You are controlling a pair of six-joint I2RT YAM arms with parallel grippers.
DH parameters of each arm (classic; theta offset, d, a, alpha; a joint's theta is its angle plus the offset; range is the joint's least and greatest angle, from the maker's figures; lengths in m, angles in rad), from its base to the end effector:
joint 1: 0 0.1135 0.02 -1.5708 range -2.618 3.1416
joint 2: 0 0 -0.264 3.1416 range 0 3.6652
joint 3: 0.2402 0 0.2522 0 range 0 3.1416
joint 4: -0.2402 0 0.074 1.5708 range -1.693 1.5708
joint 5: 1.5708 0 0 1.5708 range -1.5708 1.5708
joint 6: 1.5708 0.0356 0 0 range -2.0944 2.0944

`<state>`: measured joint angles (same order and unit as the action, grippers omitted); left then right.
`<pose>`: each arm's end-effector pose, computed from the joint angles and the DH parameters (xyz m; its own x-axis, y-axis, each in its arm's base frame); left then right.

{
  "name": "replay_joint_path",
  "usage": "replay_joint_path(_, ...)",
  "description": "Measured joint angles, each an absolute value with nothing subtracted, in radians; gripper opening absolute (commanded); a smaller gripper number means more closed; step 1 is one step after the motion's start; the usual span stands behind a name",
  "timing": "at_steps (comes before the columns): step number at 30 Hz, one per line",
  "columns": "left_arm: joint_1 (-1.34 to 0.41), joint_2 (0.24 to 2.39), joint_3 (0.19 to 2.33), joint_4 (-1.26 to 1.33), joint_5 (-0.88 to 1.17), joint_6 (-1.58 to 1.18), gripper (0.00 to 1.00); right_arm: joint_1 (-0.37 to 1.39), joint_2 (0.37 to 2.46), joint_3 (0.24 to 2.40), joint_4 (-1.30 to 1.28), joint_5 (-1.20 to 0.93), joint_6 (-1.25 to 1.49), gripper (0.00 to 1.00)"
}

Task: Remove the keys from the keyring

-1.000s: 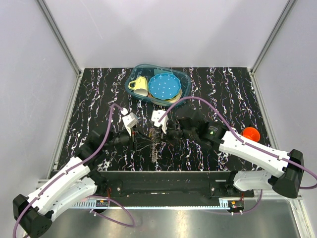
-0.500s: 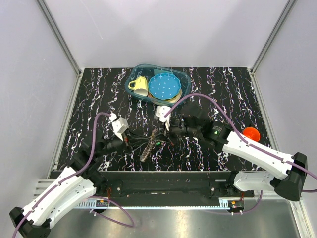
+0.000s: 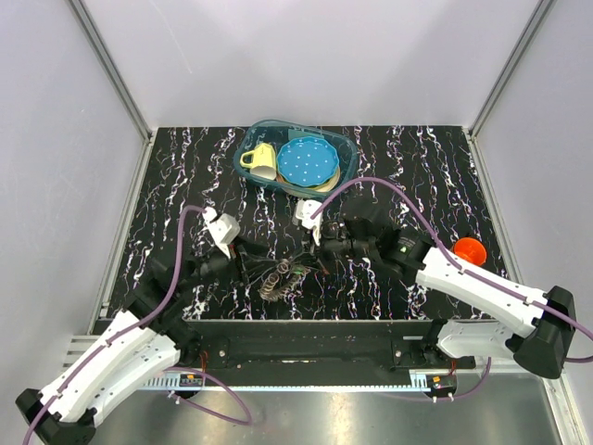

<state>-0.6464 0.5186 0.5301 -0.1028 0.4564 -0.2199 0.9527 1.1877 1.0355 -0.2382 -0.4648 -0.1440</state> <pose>0.1027 -0.0971 0.2975 -0.2654 -0.0450 -0.9631 0.8537 0.4533 -0.2564 0.1437 0.2296 0.3403 -0.0792 -0.3328 -0.9397 -0.9903 0.1338 0.0361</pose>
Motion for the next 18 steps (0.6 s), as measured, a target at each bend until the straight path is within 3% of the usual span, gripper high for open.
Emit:
replay_joint_path(8,-0.641,0.659,0.724,-0.324,0.516,-0.068,0.59,0.92,1.182,1.036,-0.313,-0.542,-0.293,0.0)
replay_joint_path(18,-0.641,0.71,0.691,-0.312,0.602,-0.076,0.56,0.803,1.225,1.109,-0.417,-0.793,-0.435,0.0)
